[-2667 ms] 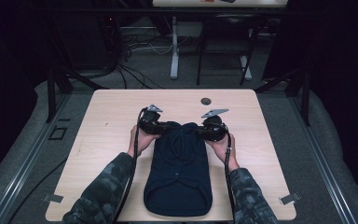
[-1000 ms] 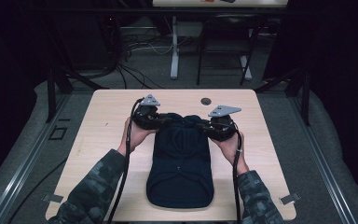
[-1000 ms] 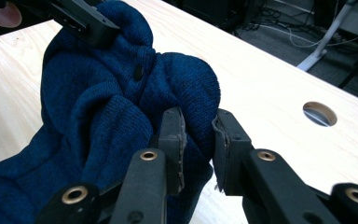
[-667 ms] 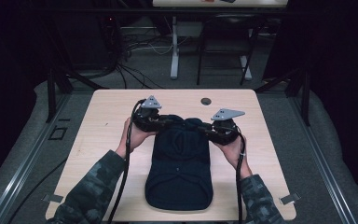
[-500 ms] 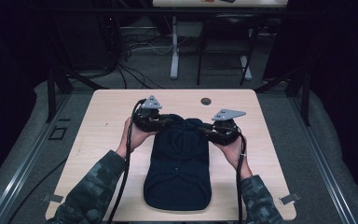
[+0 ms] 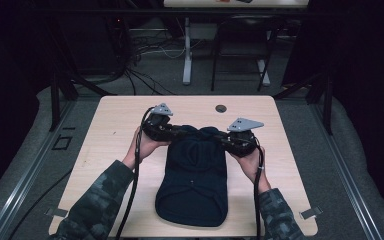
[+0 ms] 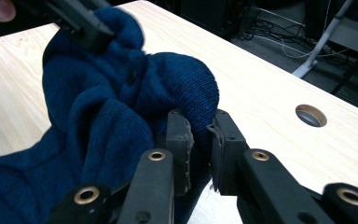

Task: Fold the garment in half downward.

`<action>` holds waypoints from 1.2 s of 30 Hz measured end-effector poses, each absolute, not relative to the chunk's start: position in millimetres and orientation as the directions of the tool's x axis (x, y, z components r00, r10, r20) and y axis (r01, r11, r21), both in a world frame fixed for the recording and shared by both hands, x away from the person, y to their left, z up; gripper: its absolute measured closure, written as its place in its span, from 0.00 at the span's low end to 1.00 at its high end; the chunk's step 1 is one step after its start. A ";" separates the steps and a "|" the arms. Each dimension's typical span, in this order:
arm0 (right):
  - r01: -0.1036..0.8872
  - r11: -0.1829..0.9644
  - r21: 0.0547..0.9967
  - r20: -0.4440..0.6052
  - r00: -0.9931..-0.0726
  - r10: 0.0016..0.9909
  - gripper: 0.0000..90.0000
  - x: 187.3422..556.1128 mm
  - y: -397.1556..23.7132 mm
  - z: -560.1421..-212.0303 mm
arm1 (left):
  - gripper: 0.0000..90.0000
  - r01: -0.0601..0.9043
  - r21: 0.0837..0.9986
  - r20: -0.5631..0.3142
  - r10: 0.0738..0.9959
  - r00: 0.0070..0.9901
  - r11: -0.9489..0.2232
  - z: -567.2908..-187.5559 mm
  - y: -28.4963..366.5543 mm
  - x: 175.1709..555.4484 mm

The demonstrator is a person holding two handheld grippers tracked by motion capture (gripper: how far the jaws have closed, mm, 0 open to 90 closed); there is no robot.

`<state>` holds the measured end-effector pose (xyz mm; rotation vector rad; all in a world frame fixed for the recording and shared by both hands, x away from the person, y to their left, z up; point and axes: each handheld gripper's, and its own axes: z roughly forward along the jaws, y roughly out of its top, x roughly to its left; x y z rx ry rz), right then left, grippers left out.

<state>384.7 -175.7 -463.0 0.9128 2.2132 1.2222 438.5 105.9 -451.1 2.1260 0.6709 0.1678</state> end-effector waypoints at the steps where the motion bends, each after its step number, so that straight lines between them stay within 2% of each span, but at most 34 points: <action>1: 0.335 0.390 0.857 -0.066 -0.680 0.730 0.88 385.2 -175.5 -463.4 | 0.81 0.409 0.776 -0.134 0.509 0.850 -0.480 -453.0 106.6 438.8; 7: 0.322 0.403 0.857 -0.088 -0.679 0.729 0.89 384.4 -170.0 -463.6 | 0.72 0.468 0.731 -0.228 0.469 0.853 -0.496 -462.2 108.9 442.8; 10: 0.317 0.406 0.857 -0.092 -0.681 0.727 0.88 383.7 -168.0 -463.9 | 0.67 0.477 0.710 -0.240 0.460 0.855 -0.517 -464.7 107.7 441.2; 13: 0.314 0.409 0.857 -0.094 -0.685 0.723 0.88 382.4 -166.3 -464.1 | 0.67 0.456 0.707 -0.203 0.461 0.864 -0.541 -467.7 104.1 436.0; 15: 0.316 0.409 0.856 -0.092 -0.686 0.722 0.88 381.8 -165.8 -464.9 | 0.75 0.428 0.714 -0.163 0.463 0.871 -0.554 -469.5 102.0 432.4; 18: 0.340 0.398 0.852 -0.061 -0.690 0.721 0.85 380.9 -170.1 -466.0 | 0.82 0.394 0.734 -0.118 0.467 0.876 -0.554 -469.4 100.4 427.5; 29: 0.406 0.403 0.820 0.008 -0.713 0.701 0.78 375.3 -184.3 -467.1 | 0.83 0.299 0.751 0.027 0.480 0.877 -0.588 -463.9 88.0 408.6; 36: 0.411 0.438 0.800 0.001 -0.730 0.683 0.78 367.5 -186.5 -470.1 | 0.82 0.282 0.755 0.054 0.485 0.873 -0.592 -465.6 86.7 400.1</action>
